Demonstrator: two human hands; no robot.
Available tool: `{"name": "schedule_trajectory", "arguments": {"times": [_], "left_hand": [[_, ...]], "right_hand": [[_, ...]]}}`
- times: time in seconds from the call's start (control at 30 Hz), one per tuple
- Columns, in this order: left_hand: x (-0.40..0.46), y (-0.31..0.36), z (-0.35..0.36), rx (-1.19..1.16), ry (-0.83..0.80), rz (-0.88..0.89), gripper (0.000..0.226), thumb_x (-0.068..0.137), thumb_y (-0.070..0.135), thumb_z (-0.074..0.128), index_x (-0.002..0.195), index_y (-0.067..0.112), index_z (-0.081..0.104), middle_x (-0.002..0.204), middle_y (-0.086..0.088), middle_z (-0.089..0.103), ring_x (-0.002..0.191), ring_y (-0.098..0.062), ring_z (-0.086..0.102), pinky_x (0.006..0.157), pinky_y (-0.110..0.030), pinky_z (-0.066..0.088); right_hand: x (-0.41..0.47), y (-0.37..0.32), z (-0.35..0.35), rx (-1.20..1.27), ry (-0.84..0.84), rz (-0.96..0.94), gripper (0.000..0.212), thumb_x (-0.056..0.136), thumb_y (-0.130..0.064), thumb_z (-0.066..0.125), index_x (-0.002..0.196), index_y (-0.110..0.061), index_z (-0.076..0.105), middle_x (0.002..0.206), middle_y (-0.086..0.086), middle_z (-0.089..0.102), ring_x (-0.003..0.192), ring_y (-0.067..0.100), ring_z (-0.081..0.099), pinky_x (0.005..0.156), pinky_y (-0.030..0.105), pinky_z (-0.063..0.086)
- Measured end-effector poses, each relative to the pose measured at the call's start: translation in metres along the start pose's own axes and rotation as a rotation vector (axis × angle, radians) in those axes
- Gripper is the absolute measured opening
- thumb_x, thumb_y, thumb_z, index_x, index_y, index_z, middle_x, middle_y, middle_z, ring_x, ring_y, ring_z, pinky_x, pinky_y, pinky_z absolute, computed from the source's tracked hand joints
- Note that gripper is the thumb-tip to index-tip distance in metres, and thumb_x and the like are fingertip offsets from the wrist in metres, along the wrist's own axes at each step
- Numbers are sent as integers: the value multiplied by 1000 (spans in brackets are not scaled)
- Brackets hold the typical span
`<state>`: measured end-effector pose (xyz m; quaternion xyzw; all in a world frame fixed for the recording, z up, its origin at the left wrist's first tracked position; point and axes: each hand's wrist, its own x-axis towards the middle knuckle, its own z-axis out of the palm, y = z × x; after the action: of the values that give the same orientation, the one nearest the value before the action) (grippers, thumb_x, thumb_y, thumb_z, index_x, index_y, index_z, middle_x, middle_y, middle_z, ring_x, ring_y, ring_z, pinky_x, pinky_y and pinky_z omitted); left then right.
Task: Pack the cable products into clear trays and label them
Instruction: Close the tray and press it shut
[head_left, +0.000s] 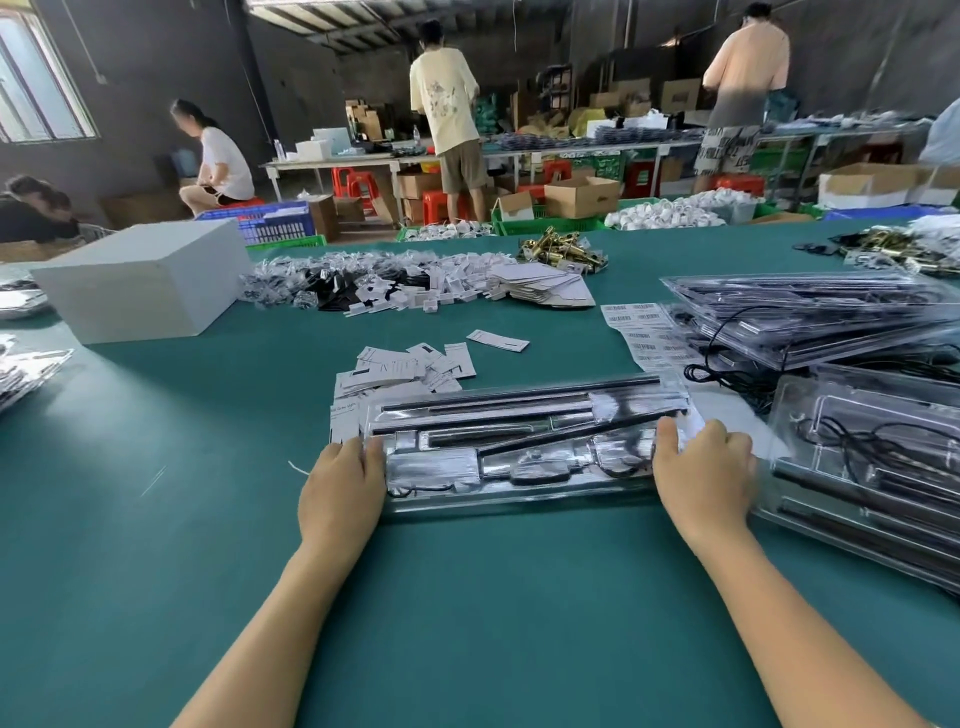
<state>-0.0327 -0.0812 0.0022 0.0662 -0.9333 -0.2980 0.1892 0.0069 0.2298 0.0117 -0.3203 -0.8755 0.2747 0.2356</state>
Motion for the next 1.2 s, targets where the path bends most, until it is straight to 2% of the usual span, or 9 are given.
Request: {"name": "schedule_trajectory", "arguments": {"times": [0.3, 0.47, 0.67, 0.8, 0.9, 0.97, 1.07, 1.13, 1.2], "left_hand": [[-1, 5, 6, 151, -126, 49, 41, 101, 37, 34, 89, 8, 61, 100, -10, 54, 96, -31, 53, 75, -36, 41], [-5, 9, 9, 174, -167, 166, 37, 100, 35, 38, 89, 12, 65, 92, 1, 42, 93, -23, 45, 77, -31, 37], [-9, 11, 11, 232, -198, 230, 38, 101, 37, 34, 97, 13, 63, 93, 0, 44, 100, -25, 44, 84, -33, 37], [-11, 12, 11, 185, -146, 223, 31, 100, 33, 39, 108, 10, 59, 102, -7, 52, 103, -27, 45, 83, -33, 36], [-4, 10, 4, 2, 83, 110, 25, 97, 19, 48, 109, 5, 65, 103, -15, 56, 99, -35, 49, 79, -37, 38], [8, 8, -3, 108, 161, -17, 34, 96, 25, 48, 126, 12, 59, 123, -18, 53, 112, -38, 46, 89, -42, 37], [20, 1, -4, 355, -130, -175, 58, 98, 51, 33, 148, 23, 26, 154, -11, 26, 144, -31, 16, 110, -54, 17], [22, -5, 2, 392, -210, -175, 53, 100, 46, 29, 140, 13, 38, 150, -7, 34, 145, -29, 15, 112, -60, 11], [22, -8, 4, 418, -177, -126, 41, 101, 35, 28, 120, 7, 52, 137, -6, 50, 140, -28, 26, 113, -58, 13]], "right_hand": [[-15, -8, 5, -397, -140, -156, 54, 97, -49, 30, 126, -8, 51, 135, 23, 45, 129, 40, 35, 110, 58, 22], [-23, -12, 14, -420, -209, -355, 60, 97, -55, 18, 150, -26, 21, 159, 12, 9, 146, 36, 2, 113, 59, 2], [-25, -10, 19, -509, -312, -376, 62, 95, -59, 2, 151, -36, 12, 161, -1, 8, 148, 27, 2, 116, 55, 0], [-26, -11, 19, -518, -304, -369, 61, 95, -57, 3, 151, -36, 12, 161, -1, 9, 147, 27, 3, 116, 54, 1], [-27, -11, 19, -501, -286, -370, 59, 96, -55, 7, 150, -36, 17, 160, -1, 13, 147, 27, 6, 116, 54, 2], [-27, -10, 20, -479, -279, -363, 57, 97, -54, 10, 149, -36, 21, 160, -1, 16, 147, 26, 8, 115, 54, 2], [-26, -11, 21, -446, -267, -361, 55, 97, -52, 15, 148, -36, 26, 158, -2, 21, 146, 26, 11, 115, 54, 3], [-25, -11, 21, -430, -261, -363, 54, 96, -52, 18, 147, -36, 28, 158, -2, 23, 146, 26, 13, 115, 54, 4], [-25, -10, 21, -419, -257, -360, 54, 96, -52, 19, 147, -36, 29, 157, -1, 24, 146, 26, 14, 115, 54, 4]]}}
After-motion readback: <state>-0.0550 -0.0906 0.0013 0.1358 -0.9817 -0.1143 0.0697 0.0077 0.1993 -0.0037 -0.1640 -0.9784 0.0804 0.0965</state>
